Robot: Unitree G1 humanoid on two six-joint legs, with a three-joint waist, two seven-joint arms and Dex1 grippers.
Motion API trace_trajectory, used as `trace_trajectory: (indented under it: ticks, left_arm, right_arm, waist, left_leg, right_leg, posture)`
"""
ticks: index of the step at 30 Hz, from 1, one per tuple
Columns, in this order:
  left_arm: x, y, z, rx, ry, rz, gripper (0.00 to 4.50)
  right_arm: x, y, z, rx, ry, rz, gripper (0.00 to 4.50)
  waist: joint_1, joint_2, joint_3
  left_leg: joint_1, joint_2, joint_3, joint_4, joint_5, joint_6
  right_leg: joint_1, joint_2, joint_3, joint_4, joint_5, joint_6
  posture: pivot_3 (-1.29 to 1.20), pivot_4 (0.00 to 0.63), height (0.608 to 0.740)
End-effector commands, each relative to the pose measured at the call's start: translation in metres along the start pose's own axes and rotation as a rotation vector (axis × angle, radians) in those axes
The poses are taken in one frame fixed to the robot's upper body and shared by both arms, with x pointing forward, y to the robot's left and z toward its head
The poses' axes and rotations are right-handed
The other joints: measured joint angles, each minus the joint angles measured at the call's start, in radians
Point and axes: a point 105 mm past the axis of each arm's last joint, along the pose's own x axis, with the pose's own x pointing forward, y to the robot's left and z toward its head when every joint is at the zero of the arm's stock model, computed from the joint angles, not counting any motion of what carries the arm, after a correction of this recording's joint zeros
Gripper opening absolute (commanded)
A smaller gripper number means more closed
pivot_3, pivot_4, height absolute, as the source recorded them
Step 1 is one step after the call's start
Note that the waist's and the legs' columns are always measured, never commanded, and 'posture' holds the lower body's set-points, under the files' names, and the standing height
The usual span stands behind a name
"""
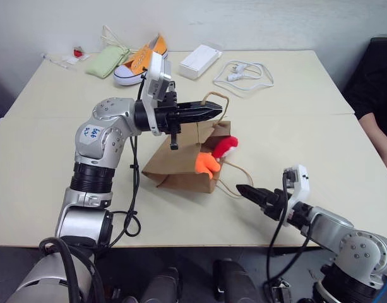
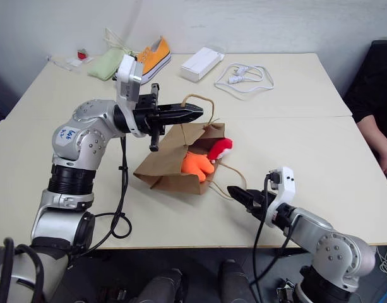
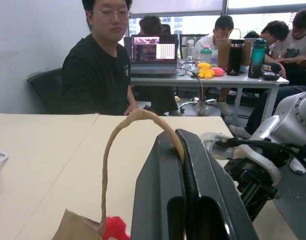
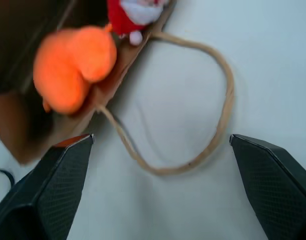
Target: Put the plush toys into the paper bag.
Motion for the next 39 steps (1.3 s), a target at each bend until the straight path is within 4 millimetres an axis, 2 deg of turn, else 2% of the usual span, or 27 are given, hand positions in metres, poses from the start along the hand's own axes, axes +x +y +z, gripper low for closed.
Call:
trace_trajectory:
  ticks: [1,4,6,8,11,13,16,21,25,28,30,32,39]
  left_arm:
    - [0.001,-0.002,0.015,0.050,-0.015,-0.014,0.00]
    - [0.000,-0.003,0.014,0.051,-0.012,-0.012,0.00]
    - [0.000,-0.004,0.014,0.051,-0.009,-0.010,0.00]
    - [-0.001,-0.005,0.014,0.050,-0.007,-0.009,0.00]
    - [-0.002,-0.006,0.014,0.048,-0.005,-0.009,0.00]
    - [-0.001,-0.006,0.013,0.048,-0.004,-0.010,0.00]
    - [0.000,-0.006,0.012,0.050,-0.002,-0.012,0.00]
    - [0.004,-0.004,0.014,0.056,-0.005,-0.019,0.00]
    - [0.005,-0.004,0.014,0.058,-0.008,-0.025,0.00]
    - [0.007,-0.004,0.014,0.059,-0.011,-0.029,0.00]
    - [0.007,-0.004,0.014,0.059,-0.011,-0.030,0.00]
    - [0.007,-0.004,0.014,0.060,-0.012,-0.028,0.00]
    - [0.005,-0.004,0.014,0.061,-0.009,-0.021,0.00]
  right_arm:
    - [0.007,-0.006,-0.012,0.052,0.046,-0.027,4.46]
    - [0.004,-0.008,-0.009,-0.033,0.057,-0.061,4.46]
    - [-0.009,-0.019,-0.003,-0.228,0.080,-0.162,4.46]
    - [-0.027,-0.028,0.011,-0.446,0.083,-0.250,4.46]
    - [-0.042,-0.027,0.034,-0.563,0.023,-0.263,4.46]
    - [-0.045,-0.019,0.051,-0.604,-0.040,-0.231,4.46]
    - [-0.022,-0.004,0.070,-0.598,-0.127,-0.165,4.46]
    - [0.030,0.008,0.077,-0.581,-0.135,-0.110,4.46]
    - [0.065,-0.005,0.081,-0.557,-0.124,-0.187,4.46]
    - [0.081,-0.009,0.084,-0.561,-0.125,-0.213,4.46]
    - [0.087,-0.006,0.085,-0.576,-0.132,-0.205,4.09]
    - [0.090,0.005,0.086,-0.579,-0.152,-0.158,3.58]
    - [0.080,0.035,0.089,-0.616,-0.189,-0.036,1.15]
  waist:
    - [-0.002,0.000,0.000]
    - [-0.004,0.000,0.000]
    - [-0.002,0.000,-0.001]
    - [0.013,0.001,-0.001]
    - [0.026,-0.001,-0.001]
    - [0.026,-0.002,-0.001]
    - [0.011,-0.002,-0.001]
    - [-0.002,-0.001,-0.001]
    - [-0.002,-0.001,0.000]
    - [0.001,-0.001,0.000]
    - [-0.002,-0.001,0.000]
    - [-0.004,-0.001,0.000]
    - [-0.006,-0.001,0.000]
  left_leg:
    - [0.000,0.000,0.000,0.000,0.000,0.000]
    - [0.001,0.000,0.000,0.000,0.000,0.000]
    - [0.001,0.000,0.000,0.000,0.000,0.000]
    - [0.000,-0.001,0.000,0.000,0.000,0.000]
    - [-0.001,-0.002,-0.001,0.000,0.000,0.001]
    - [-0.001,-0.002,0.000,0.000,0.000,0.001]
    - [0.000,-0.001,0.001,0.000,0.000,0.001]
    - [0.000,0.000,0.000,-0.002,0.001,0.000]
    - [0.000,0.000,0.000,-0.002,0.001,0.000]
    - [-0.002,0.000,-0.001,-0.001,0.001,0.000]
    - [-0.002,0.000,-0.001,-0.001,0.001,0.000]
    - [-0.002,0.000,-0.001,-0.002,0.001,0.000]
    - [-0.002,0.000,-0.001,-0.001,0.001,0.000]
  right_leg:
    - [0.000,0.000,0.000,0.000,0.000,0.000]
    - [0.000,0.000,0.000,0.000,0.000,0.000]
    - [0.000,0.000,0.000,0.000,0.000,0.000]
    - [0.000,0.000,0.000,-0.001,0.000,0.000]
    - [0.001,-0.001,-0.001,-0.006,0.000,0.000]
    - [0.001,-0.001,0.000,-0.006,0.000,0.001]
    - [0.001,0.000,0.000,-0.005,0.000,0.001]
    - [0.000,0.000,0.000,-0.004,0.000,0.000]
    - [-0.001,0.000,0.000,-0.004,0.000,0.000]
    - [-0.001,0.000,-0.002,-0.003,0.000,0.000]
    - [-0.001,0.000,-0.001,-0.003,0.000,0.000]
    - [-0.001,0.000,-0.002,-0.003,0.000,0.000]
    - [-0.001,0.000,-0.001,-0.002,0.000,0.000]
  posture:
    - [0.00,0.150,0.740]
    - [0.00,0.150,0.740]
    - [0.00,0.150,0.740]
    - [0.00,0.150,0.740]
    - [0.00,0.150,0.740]
    - [0.00,0.150,0.740]
    - [0.00,0.150,0.740]
    - [0.00,0.150,0.740]
    - [0.00,0.150,0.740]
    - [0.00,0.150,0.740]
    - [0.00,0.150,0.740]
    - [0.00,0.150,0.740]
    - [0.00,0.150,0.740]
